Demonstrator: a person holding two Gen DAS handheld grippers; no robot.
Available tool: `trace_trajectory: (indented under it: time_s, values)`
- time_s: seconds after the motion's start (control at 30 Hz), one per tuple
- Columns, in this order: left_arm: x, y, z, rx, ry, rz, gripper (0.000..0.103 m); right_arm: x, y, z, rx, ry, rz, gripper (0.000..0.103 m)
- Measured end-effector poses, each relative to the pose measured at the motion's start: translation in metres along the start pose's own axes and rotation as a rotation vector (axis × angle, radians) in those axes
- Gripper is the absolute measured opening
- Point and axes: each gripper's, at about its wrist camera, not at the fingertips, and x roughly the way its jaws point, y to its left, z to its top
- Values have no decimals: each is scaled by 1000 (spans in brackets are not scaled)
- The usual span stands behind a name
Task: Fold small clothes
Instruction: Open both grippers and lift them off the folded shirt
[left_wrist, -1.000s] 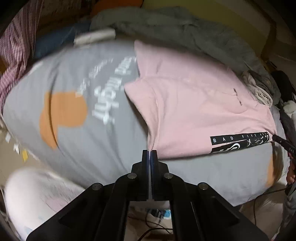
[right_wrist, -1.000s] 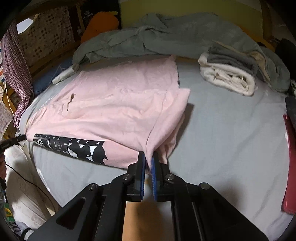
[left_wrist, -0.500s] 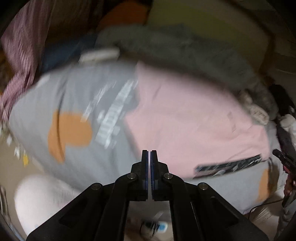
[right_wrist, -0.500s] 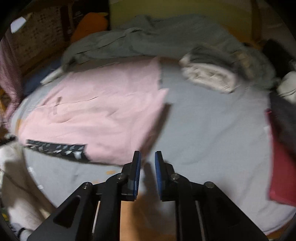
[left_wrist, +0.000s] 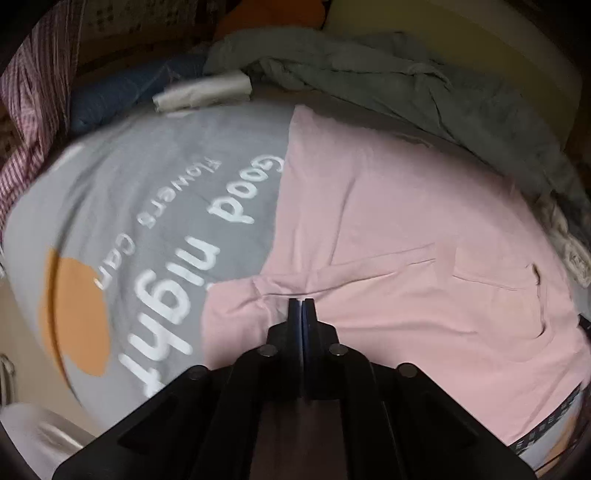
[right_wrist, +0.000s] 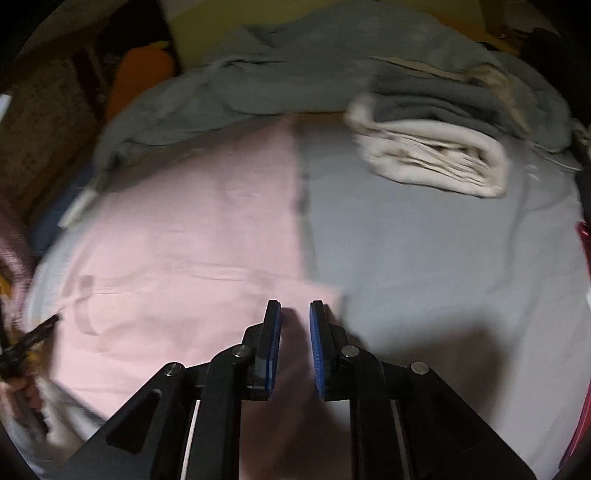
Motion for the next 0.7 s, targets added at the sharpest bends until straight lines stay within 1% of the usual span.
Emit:
trace_trajectory:
  time_s: [0.03, 0.07, 0.1, 0.17, 0.2, 0.23, 0.3, 0.33, 0.4, 0.43, 0.47, 0.5, 0.53, 0.6, 0.63, 0.67, 0.7]
  values:
    - [-1, -3, 0, 20, -7, 11, 3, 1, -7, -3, 8, -19, -1, 16]
    - [-4, -4, -3, 17, -26, 11, 3, -2, -13, -5, 21, -40, -3, 16]
    - [-10, -3, -5, 4, -60, -9, 3, -8, -17, -6, 43, -68, -22, 16]
    - [-34, -1, -8, -16, -157, -94, 5, -23, -16, -9, 55, -128, -42, 16]
    - [-44, -6, -10, 7, -186, -128, 6, -32, -13, -11, 53, -147, -27, 16]
    - [-57, -16, -15, 53, -217, -164, 8, -41, -6, -12, 47, -161, 10, 16]
    - [-74, -33, -28, 111, -260, -214, 10, -61, 17, -21, 10, -196, 117, 16]
    - [-81, -40, -39, 114, -296, -242, 10, -66, 32, -25, -20, -204, 160, 16]
    - [-90, -50, -59, 62, -370, -268, 10, -73, 65, -39, -83, -226, 193, 16]
    - [-89, -55, -64, 42, -366, -298, 10, -74, 79, -48, -105, -238, 199, 16]
    - [-87, -60, -71, 25, -351, -334, 10, -73, 91, -55, -126, -248, 198, 16]
    - [-84, -66, -78, 16, -336, -369, 10, -72, 104, -64, -146, -268, 174, 16]
    - [-80, -74, -86, 22, -326, -382, 10, -73, 113, -75, -155, -312, 113, 16]
    - [-76, -86, -103, 48, -320, -376, 10, -83, 129, -107, -199, -455, -3, 16]
    - [-75, -92, -112, 69, -323, -376, 10, -84, 134, -117, -210, -470, -23, 16]
    - [-75, -99, -120, 109, -338, -361, 10, -82, 136, -126, -202, -457, -27, 16]
    - [-73, -105, -126, 161, -360, -332, 10, -77, 135, -133, -181, -415, 23, 16]
